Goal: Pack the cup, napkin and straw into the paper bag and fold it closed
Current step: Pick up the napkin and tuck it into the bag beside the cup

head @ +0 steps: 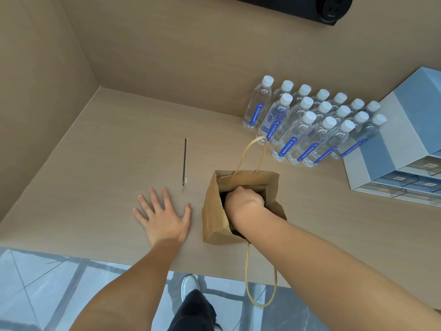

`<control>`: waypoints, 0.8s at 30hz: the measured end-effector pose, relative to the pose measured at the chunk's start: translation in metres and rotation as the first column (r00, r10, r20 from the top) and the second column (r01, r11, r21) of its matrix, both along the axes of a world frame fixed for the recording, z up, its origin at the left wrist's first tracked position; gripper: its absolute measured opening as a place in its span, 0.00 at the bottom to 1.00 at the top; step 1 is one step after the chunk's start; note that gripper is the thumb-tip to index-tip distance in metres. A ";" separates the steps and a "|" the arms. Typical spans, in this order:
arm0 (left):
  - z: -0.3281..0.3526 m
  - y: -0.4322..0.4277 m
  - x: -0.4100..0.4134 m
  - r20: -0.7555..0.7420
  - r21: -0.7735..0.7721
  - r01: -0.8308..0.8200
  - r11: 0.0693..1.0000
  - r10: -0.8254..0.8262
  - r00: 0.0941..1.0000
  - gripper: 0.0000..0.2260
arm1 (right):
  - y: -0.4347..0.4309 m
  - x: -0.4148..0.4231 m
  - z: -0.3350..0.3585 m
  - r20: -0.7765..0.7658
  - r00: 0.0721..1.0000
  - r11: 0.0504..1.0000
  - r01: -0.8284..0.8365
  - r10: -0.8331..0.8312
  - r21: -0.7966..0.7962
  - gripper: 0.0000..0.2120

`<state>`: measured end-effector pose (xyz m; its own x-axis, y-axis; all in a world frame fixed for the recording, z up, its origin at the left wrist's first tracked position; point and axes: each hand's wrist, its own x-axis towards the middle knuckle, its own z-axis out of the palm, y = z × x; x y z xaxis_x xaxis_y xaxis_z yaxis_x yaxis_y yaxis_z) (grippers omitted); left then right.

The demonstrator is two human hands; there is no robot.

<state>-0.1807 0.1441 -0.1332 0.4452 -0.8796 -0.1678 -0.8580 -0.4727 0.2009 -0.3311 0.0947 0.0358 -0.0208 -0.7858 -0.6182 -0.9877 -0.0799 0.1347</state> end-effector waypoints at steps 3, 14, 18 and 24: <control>0.001 0.001 0.000 0.001 0.005 0.003 1.000 -0.003 1.000 0.39 | -0.003 -0.005 -0.009 0.021 0.998 0.996 0.063 -0.065 0.069 0.15; -0.001 0.000 0.001 0.004 0.001 0.000 1.000 0.000 1.000 0.39 | -0.019 -0.011 -0.010 0.035 0.998 0.978 0.044 -0.052 0.203 0.17; -0.003 -0.001 0.001 0.009 0.008 0.004 1.000 -0.005 1.000 0.39 | -0.012 -0.013 0.014 0.051 0.999 0.983 -0.028 0.019 0.181 0.17; -0.004 0.001 0.002 0.017 0.002 0.007 1.000 -0.007 1.000 0.40 | 0.005 -0.007 0.103 0.093 0.948 0.947 -0.312 0.304 0.076 0.13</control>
<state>-0.1791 0.1448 -0.1368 0.4417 -0.8825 -0.1617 -0.8647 -0.4668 0.1855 -0.3385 0.0995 0.1384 0.2653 -0.6878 -0.6757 -0.9202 -0.3899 0.0356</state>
